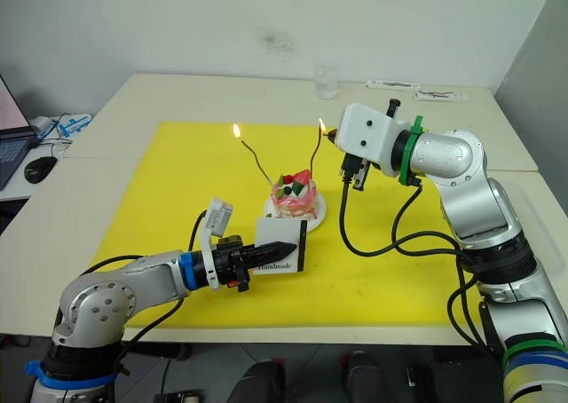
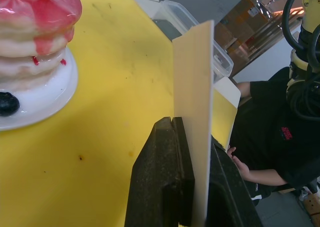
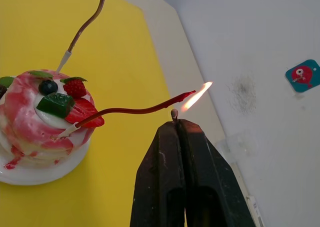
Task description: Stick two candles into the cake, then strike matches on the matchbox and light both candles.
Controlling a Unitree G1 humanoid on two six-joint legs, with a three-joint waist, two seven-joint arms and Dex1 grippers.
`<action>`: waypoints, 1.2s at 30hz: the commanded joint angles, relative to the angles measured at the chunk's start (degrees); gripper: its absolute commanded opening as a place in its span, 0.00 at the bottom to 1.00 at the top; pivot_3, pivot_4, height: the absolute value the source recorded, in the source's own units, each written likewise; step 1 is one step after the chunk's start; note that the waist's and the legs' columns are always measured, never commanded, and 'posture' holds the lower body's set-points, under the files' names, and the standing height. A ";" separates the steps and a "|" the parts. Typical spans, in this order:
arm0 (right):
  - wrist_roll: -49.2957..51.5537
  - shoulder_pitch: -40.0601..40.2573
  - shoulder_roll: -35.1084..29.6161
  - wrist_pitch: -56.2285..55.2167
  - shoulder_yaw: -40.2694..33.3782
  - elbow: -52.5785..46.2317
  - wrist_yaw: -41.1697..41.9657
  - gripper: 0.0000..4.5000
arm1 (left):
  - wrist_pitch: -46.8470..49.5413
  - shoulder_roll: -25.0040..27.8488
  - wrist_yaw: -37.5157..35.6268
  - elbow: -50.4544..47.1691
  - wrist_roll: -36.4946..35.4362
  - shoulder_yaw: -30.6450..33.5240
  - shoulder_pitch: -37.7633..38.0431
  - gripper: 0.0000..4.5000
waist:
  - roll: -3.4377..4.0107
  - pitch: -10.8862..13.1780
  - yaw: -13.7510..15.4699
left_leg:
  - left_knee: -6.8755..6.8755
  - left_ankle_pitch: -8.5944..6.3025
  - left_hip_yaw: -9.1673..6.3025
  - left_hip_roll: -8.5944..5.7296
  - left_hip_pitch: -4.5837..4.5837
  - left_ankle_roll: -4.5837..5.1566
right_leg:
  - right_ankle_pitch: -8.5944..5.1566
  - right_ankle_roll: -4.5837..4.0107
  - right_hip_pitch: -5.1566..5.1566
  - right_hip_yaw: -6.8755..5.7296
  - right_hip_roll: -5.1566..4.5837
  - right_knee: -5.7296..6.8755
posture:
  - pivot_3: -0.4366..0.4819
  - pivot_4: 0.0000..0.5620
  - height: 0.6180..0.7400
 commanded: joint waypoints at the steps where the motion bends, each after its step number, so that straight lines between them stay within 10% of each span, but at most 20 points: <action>1: -0.10 -0.70 -0.24 -1.09 -1.44 -0.82 -0.08 0.01 | -0.35 -0.18 -0.53 -1.22 -0.36 0.18 -0.59 0.00 | 0.00 0.00 0.00 | 0.00 0.00 0.00 0.00 0.00 0.00 | 0.00 0.00 0.00 0.00 0.00 0.00 | 0.48 0.27 1.00; 24: 1.80 10.64 -6.41 7.14 -8.92 -9.93 -0.79 0.01 | -0.44 -1.75 -0.15 -0.97 -0.06 -0.89 -0.98 0.00 | 0.00 0.00 0.13 | 0.00 0.00 0.00 -0.01 -0.02 0.00 | 0.00 0.00 0.00 0.00 -0.01 0.00 | 0.48 0.27 1.00; 36: 1.34 36.54 -6.73 25.32 -38.01 -18.55 -13.38 0.01 | -1.08 -5.86 -1.25 0.30 2.18 -4.99 -1.84 0.00 | -0.01 -0.02 0.31 | 0.05 0.00 0.06 -0.06 0.06 0.01 | -0.14 0.32 0.11 0.08 -0.02 0.00 | 0.48 0.27 1.00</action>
